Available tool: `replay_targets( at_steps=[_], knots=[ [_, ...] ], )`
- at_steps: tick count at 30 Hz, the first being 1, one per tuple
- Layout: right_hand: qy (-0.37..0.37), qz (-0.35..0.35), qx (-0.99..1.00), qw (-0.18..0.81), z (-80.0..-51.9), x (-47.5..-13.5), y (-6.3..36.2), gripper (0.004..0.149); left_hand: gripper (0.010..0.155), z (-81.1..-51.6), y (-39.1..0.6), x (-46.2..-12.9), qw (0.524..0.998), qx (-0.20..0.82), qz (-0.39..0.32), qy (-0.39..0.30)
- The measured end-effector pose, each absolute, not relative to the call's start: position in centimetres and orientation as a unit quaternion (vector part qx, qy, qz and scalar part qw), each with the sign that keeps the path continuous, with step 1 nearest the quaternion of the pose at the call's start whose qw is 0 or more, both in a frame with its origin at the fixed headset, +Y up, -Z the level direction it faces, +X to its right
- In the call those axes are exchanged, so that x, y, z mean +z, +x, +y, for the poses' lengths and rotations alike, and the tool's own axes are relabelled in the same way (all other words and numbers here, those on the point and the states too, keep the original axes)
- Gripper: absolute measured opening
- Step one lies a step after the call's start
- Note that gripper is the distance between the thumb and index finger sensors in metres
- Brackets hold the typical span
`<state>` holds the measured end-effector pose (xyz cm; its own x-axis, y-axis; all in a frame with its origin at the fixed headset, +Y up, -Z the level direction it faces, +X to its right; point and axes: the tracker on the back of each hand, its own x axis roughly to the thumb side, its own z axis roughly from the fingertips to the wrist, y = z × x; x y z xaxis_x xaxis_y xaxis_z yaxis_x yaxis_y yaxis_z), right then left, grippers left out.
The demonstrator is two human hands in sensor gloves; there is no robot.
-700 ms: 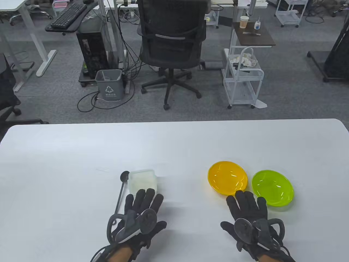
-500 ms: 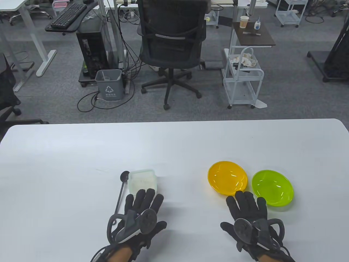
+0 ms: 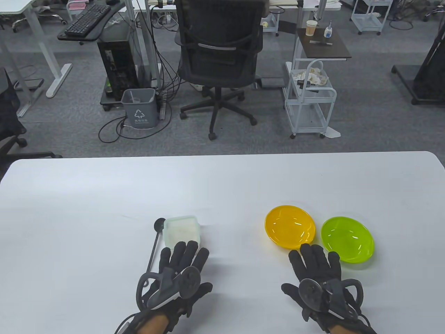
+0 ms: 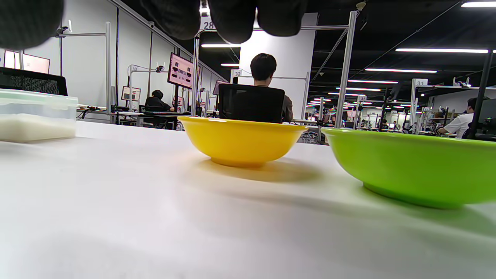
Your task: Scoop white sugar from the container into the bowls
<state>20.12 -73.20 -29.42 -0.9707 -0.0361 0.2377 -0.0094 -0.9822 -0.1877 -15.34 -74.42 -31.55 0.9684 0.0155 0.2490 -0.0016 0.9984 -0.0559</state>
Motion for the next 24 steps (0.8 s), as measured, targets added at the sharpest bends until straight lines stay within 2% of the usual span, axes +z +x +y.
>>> replay_targets(
  at_steps=[13,18,24],
  knots=[
    [-0.119,0.091,-0.989,-0.002,-73.2,-29.4,20.2,0.084,0.091,-73.9,-16.6,-33.0,0.993,0.008,-0.107,-0.043],
    [-0.119,0.100,-0.988,-0.006,-72.8,-29.3,20.1,0.083,0.094,-73.8,-17.3,-34.6,0.993,-0.002,-0.090,-0.081],
    [-0.117,0.103,-0.988,-0.009,-72.7,-29.2,20.2,0.083,0.100,-72.3,-17.6,-37.6,0.991,-0.008,-0.063,-0.121]
  ],
)
